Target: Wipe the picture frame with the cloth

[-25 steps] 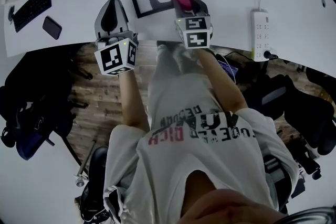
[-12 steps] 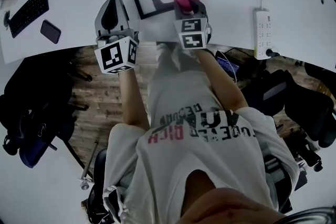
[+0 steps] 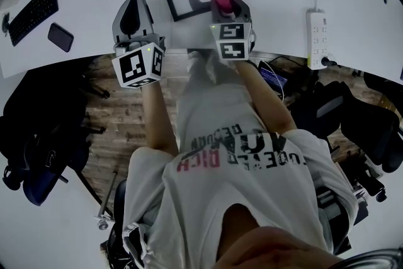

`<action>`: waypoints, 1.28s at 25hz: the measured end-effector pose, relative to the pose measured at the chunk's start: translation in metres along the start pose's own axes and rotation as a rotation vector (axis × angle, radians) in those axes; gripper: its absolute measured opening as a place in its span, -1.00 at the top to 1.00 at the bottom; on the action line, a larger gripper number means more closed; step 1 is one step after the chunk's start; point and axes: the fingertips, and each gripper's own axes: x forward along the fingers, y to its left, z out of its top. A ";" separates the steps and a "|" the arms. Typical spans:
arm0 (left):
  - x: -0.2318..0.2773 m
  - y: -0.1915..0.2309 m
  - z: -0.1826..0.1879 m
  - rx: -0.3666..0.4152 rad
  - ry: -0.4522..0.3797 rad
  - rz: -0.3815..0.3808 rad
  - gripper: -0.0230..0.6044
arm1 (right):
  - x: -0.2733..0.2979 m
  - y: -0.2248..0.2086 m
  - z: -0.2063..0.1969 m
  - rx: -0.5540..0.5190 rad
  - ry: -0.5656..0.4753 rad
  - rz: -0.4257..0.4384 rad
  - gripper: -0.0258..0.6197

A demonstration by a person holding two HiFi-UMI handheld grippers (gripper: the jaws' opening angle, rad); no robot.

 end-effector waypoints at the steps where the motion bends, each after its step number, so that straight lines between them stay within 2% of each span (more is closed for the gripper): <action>1: -0.001 0.002 0.000 -0.001 0.000 0.001 0.94 | 0.001 0.004 0.001 0.002 -0.001 0.010 0.56; 8: -0.010 0.012 -0.002 -0.009 -0.003 0.012 0.94 | 0.005 0.019 -0.009 -0.037 0.017 0.018 0.56; 32: -0.029 0.035 0.000 -0.017 -0.012 0.047 0.94 | 0.012 0.065 -0.004 0.008 0.025 0.097 0.56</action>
